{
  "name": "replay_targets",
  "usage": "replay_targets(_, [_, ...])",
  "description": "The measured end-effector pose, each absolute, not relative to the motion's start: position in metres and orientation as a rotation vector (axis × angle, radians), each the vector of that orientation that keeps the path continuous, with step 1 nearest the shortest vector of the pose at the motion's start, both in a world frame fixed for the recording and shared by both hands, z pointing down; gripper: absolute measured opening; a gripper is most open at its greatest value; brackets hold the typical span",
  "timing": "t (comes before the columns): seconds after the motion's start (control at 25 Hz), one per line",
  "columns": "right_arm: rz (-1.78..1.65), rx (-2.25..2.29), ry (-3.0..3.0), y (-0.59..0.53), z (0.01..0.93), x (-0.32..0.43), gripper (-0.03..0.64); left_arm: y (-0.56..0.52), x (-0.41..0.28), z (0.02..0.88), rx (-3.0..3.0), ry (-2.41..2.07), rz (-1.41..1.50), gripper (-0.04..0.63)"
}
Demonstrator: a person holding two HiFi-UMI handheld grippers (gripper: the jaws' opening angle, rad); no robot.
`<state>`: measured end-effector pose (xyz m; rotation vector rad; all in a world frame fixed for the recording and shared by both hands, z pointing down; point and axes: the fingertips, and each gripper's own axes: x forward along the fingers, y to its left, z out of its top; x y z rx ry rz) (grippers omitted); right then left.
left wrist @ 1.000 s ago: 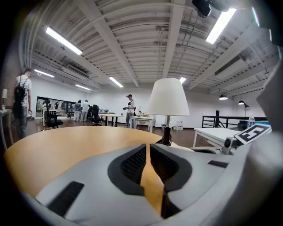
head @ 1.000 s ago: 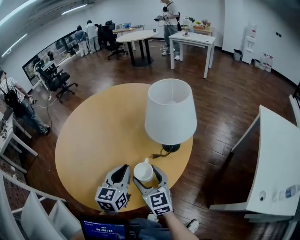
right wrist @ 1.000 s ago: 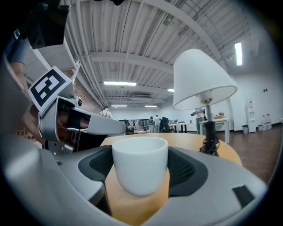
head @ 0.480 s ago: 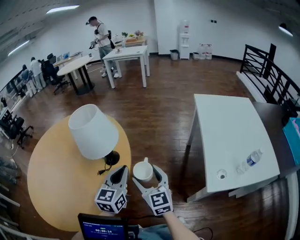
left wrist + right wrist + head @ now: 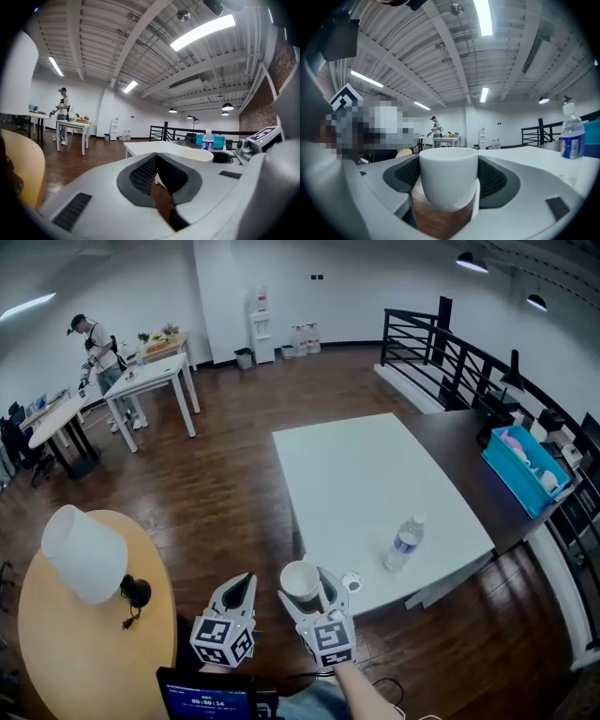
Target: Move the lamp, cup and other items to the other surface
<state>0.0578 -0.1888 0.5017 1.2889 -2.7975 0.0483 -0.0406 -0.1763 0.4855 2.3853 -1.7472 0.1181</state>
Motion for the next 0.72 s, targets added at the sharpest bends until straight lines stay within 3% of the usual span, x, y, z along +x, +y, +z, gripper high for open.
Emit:
replay_targets(0.36, [0.124, 1.449, -2.623, -0.217, 0.55, 0.186, 0.38, -0.214, 0.067, 0.51, 2.457, -1.576, 0.116, 0.009])
replay_targets(0.72, [0.196, 1.478, -2.668, -0.239, 0.576, 0.221, 0.382, -0.232, 0.099, 0.533, 2.434, -1.566, 0.162, 0.009])
